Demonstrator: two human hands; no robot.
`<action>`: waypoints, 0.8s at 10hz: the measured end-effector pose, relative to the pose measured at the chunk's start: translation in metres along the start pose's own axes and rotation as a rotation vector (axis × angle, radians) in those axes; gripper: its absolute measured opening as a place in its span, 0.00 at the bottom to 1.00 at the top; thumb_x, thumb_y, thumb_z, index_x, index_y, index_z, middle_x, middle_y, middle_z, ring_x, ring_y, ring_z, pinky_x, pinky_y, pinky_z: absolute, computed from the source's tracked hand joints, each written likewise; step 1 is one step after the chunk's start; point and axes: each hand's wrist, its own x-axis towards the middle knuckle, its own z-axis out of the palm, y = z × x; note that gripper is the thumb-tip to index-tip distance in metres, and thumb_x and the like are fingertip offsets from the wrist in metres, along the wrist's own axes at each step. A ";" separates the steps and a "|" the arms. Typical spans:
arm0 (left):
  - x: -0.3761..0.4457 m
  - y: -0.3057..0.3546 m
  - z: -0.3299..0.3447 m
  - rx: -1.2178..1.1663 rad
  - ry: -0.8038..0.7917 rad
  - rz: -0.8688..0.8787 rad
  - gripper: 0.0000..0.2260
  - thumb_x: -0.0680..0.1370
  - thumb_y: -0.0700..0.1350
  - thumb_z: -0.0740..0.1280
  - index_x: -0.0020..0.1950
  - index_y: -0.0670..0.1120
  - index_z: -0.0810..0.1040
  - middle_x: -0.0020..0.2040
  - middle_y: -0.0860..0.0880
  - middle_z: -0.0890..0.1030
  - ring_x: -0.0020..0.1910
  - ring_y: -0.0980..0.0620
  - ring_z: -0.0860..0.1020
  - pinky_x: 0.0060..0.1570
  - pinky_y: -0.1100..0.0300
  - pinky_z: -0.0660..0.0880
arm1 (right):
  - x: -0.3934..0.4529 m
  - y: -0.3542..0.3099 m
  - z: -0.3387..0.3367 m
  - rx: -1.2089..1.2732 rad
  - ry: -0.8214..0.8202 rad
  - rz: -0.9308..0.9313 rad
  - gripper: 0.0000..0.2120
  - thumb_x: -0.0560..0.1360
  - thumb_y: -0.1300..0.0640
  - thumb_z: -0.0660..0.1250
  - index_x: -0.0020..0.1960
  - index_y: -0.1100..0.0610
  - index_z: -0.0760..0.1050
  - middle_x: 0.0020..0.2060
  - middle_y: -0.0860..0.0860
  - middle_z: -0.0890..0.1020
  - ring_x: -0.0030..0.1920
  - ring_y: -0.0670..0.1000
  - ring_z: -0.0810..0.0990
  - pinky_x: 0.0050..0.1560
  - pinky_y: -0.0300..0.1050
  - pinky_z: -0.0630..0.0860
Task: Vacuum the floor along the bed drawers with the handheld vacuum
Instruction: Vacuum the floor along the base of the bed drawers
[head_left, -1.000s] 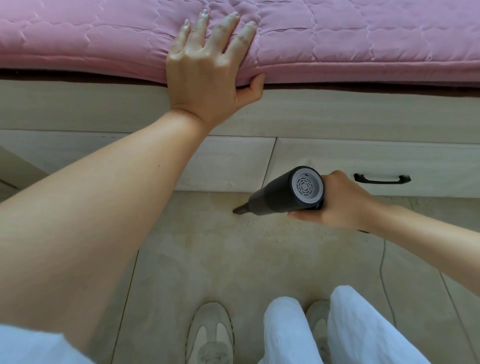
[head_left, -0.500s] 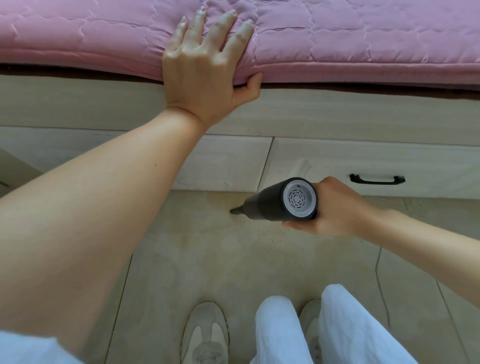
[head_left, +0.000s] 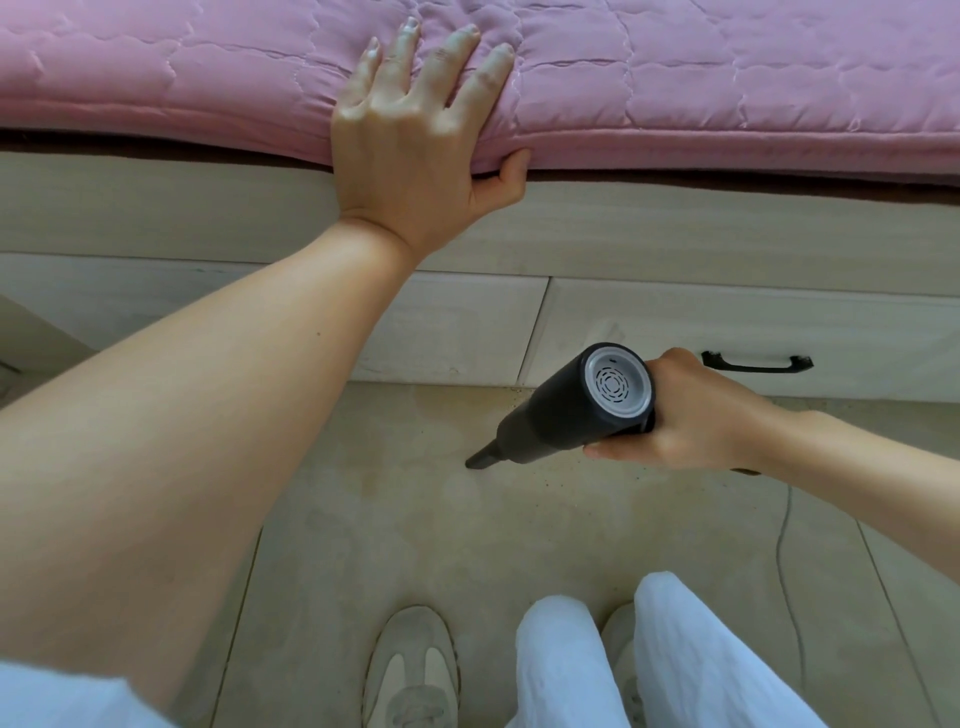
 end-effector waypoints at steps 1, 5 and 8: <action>-0.001 0.000 0.000 0.002 0.004 -0.001 0.25 0.74 0.61 0.65 0.65 0.50 0.82 0.62 0.47 0.83 0.61 0.37 0.81 0.59 0.40 0.78 | 0.000 -0.001 0.003 -0.004 0.005 0.003 0.15 0.66 0.43 0.74 0.34 0.35 0.66 0.28 0.31 0.75 0.34 0.35 0.75 0.34 0.29 0.67; 0.000 0.000 0.000 -0.003 0.010 -0.001 0.25 0.74 0.61 0.65 0.65 0.50 0.82 0.61 0.47 0.83 0.60 0.37 0.81 0.59 0.40 0.78 | -0.005 -0.009 -0.003 0.049 -0.074 -0.021 0.18 0.66 0.50 0.76 0.32 0.36 0.68 0.29 0.29 0.76 0.34 0.34 0.76 0.35 0.27 0.67; 0.000 0.000 -0.001 -0.001 0.005 0.001 0.25 0.74 0.61 0.64 0.65 0.50 0.82 0.61 0.47 0.83 0.60 0.36 0.81 0.59 0.40 0.78 | 0.001 -0.012 0.004 0.058 -0.049 -0.027 0.15 0.66 0.47 0.75 0.34 0.37 0.69 0.30 0.32 0.77 0.35 0.37 0.77 0.35 0.29 0.68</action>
